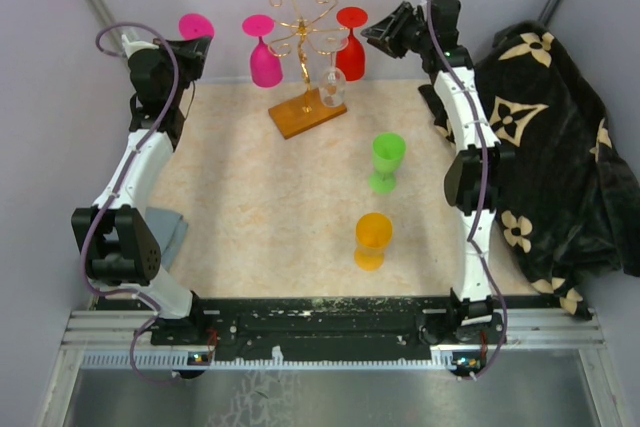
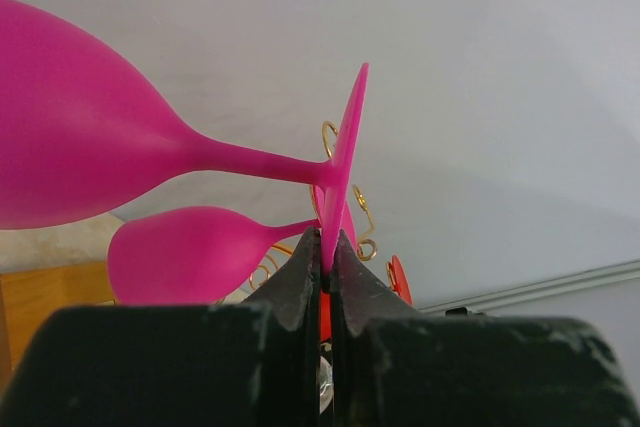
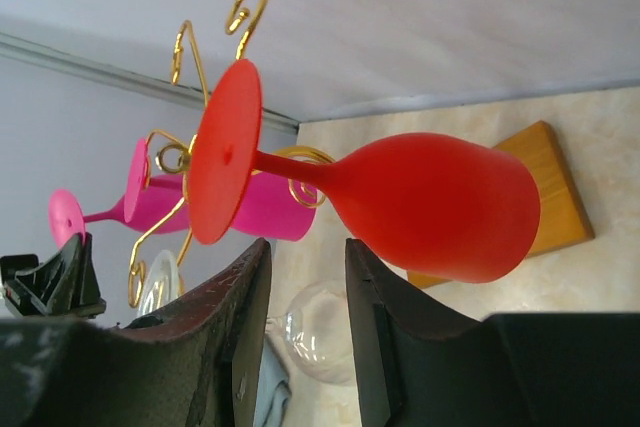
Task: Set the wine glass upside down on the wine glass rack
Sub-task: Adjust the wine rack at the center of the board.
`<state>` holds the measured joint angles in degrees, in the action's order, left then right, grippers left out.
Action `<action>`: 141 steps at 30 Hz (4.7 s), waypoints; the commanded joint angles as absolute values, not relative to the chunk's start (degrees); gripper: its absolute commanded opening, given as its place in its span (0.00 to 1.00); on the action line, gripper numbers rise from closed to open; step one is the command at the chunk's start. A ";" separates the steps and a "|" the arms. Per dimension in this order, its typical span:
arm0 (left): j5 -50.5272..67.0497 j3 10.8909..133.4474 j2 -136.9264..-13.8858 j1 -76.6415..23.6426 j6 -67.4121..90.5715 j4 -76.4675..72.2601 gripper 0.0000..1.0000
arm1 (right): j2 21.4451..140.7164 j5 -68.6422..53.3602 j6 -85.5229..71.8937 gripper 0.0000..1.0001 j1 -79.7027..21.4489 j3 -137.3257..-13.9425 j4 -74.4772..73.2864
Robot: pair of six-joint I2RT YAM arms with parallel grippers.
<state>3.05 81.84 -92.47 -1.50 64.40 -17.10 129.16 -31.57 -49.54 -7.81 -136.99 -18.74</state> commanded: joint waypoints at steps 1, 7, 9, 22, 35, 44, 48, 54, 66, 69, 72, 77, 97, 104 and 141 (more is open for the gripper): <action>3.16 83.49 -92.29 -0.98 63.16 -18.02 0.04 | 128.47 -34.98 -54.99 0.36 -7.56 -139.79 -11.72; 3.16 83.41 -92.20 -0.91 63.15 -18.02 0.04 | 127.19 -34.81 -56.76 0.36 -7.54 -137.02 -8.41; 3.08 83.28 -92.13 -0.90 63.08 -18.02 0.04 | 125.73 -34.84 -57.87 0.36 -7.56 -133.91 -4.98; 2.90 82.96 -92.36 -0.64 63.42 -18.45 0.04 | 123.69 -34.14 -57.53 0.36 -7.56 -131.73 -4.59; 3.25 83.57 -93.15 -0.63 64.05 -18.96 0.04 | 122.45 -35.46 -60.24 0.37 -7.52 -131.68 -2.04; 3.53 83.54 -93.49 -0.69 64.41 -19.16 0.04 | 122.81 -36.07 -62.10 0.37 -7.87 -131.93 0.26; 3.78 83.80 -93.70 -0.67 64.60 -19.33 0.04 | 125.79 -36.21 -62.20 0.37 -8.55 -137.00 -1.86; 3.21 83.91 -93.35 -0.59 63.96 -19.08 0.04 | 128.39 -36.04 -62.67 0.37 -9.12 -140.43 -3.03; 3.68 84.15 -93.87 -0.62 64.40 -19.25 0.04 | 127.03 -35.51 -61.04 0.37 -9.40 -137.08 -3.59; 3.56 84.11 -93.78 -0.59 64.30 -19.17 0.04 | 126.64 -35.42 -61.00 0.37 -9.62 -135.17 -2.98; 3.47 83.96 -93.69 -0.57 64.07 -19.07 0.04 | 126.11 -35.18 -60.89 0.37 -9.79 -133.01 -2.42; 3.34 83.88 -93.78 -0.60 63.97 -19.09 0.04 | 125.81 -35.16 -61.09 0.36 -10.15 -130.87 -0.98; 3.25 84.02 -93.78 -0.57 63.94 -18.98 0.04 | 129.90 -33.65 -62.84 0.36 -11.51 -134.20 0.98; 3.37 84.11 -94.02 -0.54 64.02 -18.98 0.04 | 130.24 -33.09 -62.92 0.36 -11.44 -134.29 2.25; 3.41 84.67 -94.74 -0.60 63.98 -19.07 0.04 | 134.12 -31.12 -64.35 0.19 -11.85 -137.89 5.44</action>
<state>3.07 82.54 -94.41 -0.91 64.62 -17.15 134.02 -31.57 -64.73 -11.22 -134.39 2.87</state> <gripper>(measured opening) 0.047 0.233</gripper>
